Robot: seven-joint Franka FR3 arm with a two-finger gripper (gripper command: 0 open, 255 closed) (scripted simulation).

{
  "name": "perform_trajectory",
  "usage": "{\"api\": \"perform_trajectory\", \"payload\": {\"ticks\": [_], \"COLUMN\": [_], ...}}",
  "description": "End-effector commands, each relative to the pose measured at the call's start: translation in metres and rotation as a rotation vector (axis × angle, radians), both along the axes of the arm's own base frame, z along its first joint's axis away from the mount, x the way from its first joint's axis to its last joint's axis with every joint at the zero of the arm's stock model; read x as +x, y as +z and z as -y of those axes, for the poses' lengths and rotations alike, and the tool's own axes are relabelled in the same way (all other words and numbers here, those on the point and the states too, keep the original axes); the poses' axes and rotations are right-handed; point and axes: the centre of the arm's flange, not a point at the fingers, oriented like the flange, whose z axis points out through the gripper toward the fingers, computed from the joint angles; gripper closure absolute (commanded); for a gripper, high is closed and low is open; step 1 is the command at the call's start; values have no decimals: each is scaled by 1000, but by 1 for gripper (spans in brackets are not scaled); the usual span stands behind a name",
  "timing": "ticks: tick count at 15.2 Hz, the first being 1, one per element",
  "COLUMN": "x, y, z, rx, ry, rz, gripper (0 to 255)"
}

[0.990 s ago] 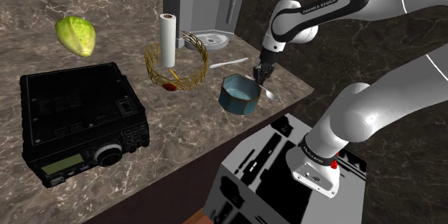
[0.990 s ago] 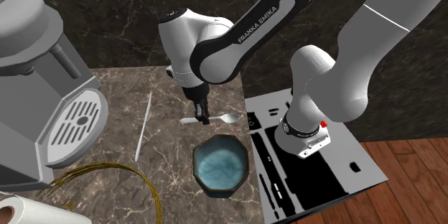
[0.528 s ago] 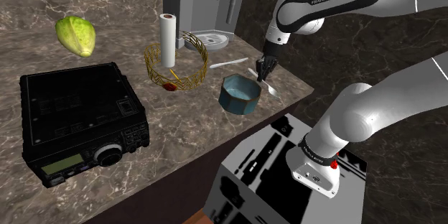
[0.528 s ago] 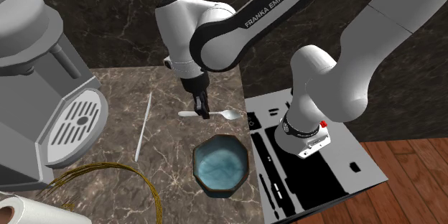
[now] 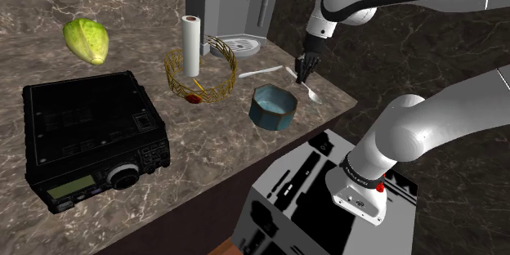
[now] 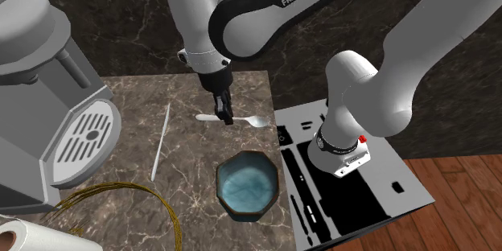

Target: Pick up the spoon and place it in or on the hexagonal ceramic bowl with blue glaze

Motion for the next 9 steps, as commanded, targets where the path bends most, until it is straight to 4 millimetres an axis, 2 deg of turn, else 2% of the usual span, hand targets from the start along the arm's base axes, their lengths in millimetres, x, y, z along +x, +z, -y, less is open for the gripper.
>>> {"api": "perform_trajectory", "payload": {"ticks": [1,9], "x": [-1,-1], "y": [10,52], "z": [0,0], "rx": [0,0], "ry": [0,0], "rz": [-1,-1], "gripper": [255,255]}}
